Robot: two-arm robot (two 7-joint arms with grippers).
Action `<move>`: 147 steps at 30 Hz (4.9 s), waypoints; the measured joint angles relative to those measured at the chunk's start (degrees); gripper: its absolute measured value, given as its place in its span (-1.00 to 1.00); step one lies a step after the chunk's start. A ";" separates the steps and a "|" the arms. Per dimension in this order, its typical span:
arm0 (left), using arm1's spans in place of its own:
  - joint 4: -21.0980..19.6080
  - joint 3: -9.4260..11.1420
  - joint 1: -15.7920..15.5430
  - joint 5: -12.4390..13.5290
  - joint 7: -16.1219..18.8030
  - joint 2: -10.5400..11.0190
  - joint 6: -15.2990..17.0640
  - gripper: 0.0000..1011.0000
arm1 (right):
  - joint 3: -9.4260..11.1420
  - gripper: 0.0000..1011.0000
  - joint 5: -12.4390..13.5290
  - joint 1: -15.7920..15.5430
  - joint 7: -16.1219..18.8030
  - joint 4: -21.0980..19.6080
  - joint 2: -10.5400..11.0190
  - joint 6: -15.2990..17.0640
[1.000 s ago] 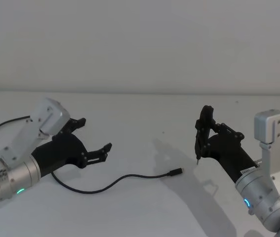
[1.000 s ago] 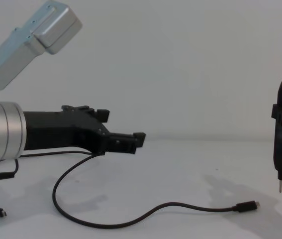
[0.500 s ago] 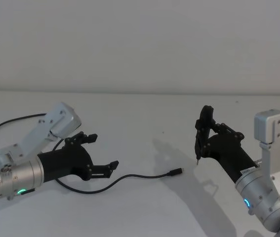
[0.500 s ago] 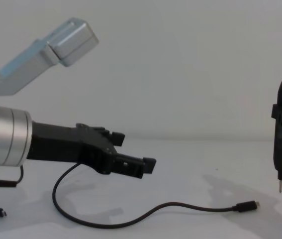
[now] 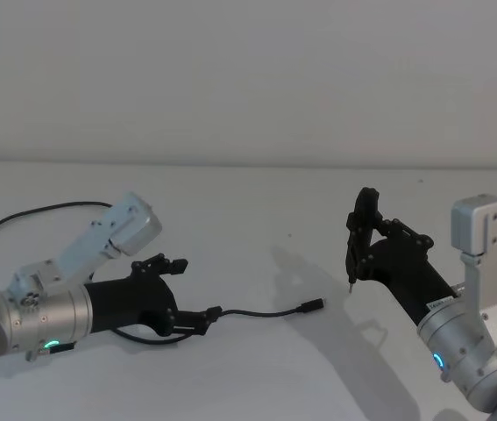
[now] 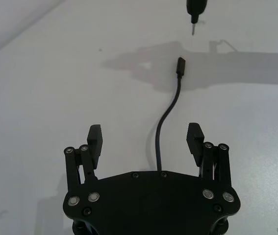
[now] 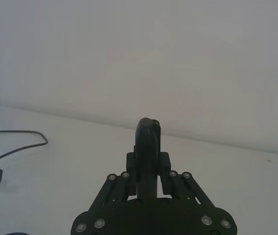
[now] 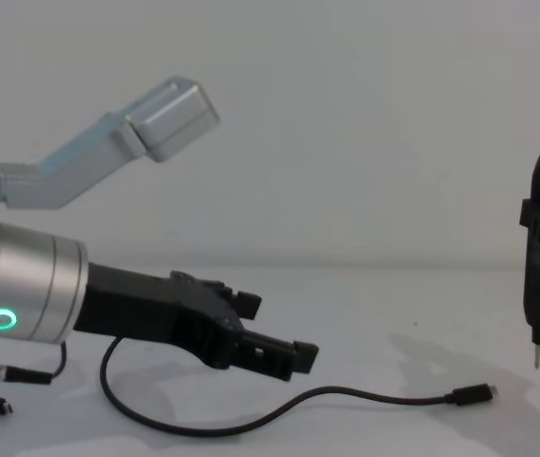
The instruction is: Pick up the data cable with the one hand.
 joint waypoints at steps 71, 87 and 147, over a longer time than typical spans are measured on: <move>9.37 5.31 -4.10 0.28 0.57 -5.20 1.44 -0.60 | 0.00 -0.46 0.00 0.00 0.00 0.00 0.00 0.00; 9.34 5.24 -4.02 0.28 0.62 -5.21 1.20 -0.91 | 0.03 -0.46 0.00 0.00 0.00 0.00 -0.05 0.00; 3.09 2.92 -2.37 -2.22 -0.06 -3.06 -3.29 -0.91 | 2.11 -0.46 2.53 1.16 2.69 -3.49 -4.46 2.44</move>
